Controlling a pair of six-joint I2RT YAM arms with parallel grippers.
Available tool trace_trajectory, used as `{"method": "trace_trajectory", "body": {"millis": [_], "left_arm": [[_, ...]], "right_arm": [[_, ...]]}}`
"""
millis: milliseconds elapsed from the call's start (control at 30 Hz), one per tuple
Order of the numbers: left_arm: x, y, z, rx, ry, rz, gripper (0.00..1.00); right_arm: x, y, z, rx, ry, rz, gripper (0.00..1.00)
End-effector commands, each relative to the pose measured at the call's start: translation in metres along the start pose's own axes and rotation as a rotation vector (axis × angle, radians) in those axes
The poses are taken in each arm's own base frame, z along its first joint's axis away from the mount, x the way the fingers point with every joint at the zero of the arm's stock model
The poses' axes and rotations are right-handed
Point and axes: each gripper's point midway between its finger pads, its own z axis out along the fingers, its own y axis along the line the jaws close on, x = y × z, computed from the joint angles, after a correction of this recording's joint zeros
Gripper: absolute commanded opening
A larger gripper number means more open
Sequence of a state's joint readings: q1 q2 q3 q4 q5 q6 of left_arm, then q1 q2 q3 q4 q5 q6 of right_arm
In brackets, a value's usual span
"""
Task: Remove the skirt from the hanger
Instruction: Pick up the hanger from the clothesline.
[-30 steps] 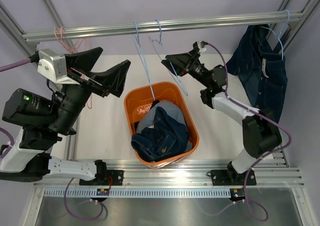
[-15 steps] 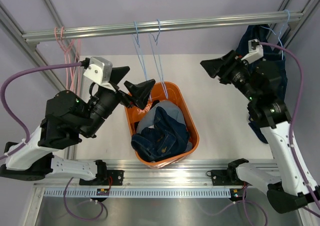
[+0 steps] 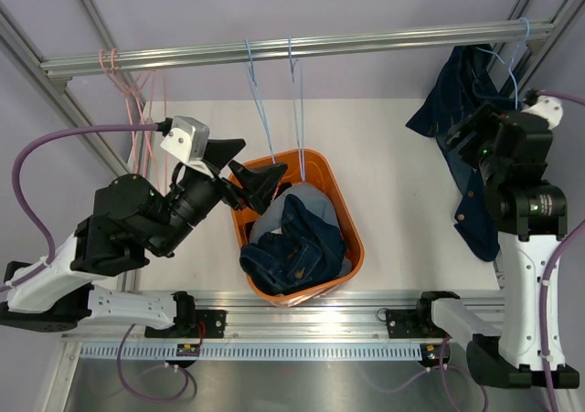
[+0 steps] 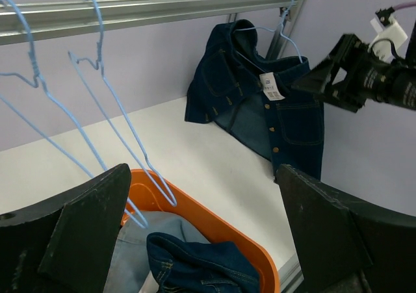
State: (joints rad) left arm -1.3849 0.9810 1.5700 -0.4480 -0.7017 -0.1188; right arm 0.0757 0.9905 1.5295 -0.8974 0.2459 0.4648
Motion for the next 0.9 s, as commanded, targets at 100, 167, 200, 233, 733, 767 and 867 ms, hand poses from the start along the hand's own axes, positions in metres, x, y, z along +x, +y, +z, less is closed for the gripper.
{"method": "trace_trajectory", "body": {"millis": [100,167,200,233,733,767,867], "left_arm": [[0.005,-0.034,0.014,0.122,-0.008,-0.001,0.99],[0.008,-0.035,0.016,0.124,-0.016,0.006,0.99],[0.006,-0.04,0.016,0.151,-0.037,-0.002,0.99],[0.008,-0.042,0.017,0.162,-0.039,-0.002,0.99],[0.035,-0.052,-0.01,0.337,-0.1,-0.064,0.99],[0.034,-0.052,-0.011,0.34,-0.105,-0.066,0.99],[0.038,-0.053,-0.011,0.349,-0.099,-0.056,0.99]], "right_arm": [[-0.066,-0.034,0.015,0.146,-0.147,-0.114,0.87],[-0.079,-0.035,0.019,0.151,-0.194,-0.138,0.87],[-0.082,-0.039,0.023,0.167,-0.211,-0.169,0.87],[-0.087,-0.042,0.026,0.183,-0.227,-0.183,0.87],[-0.124,-0.127,0.103,0.379,-0.118,-0.626,0.81],[-0.12,-0.125,0.109,0.327,-0.105,-0.636,0.79],[-0.104,-0.108,0.122,0.192,-0.073,-0.653,0.7]]}}
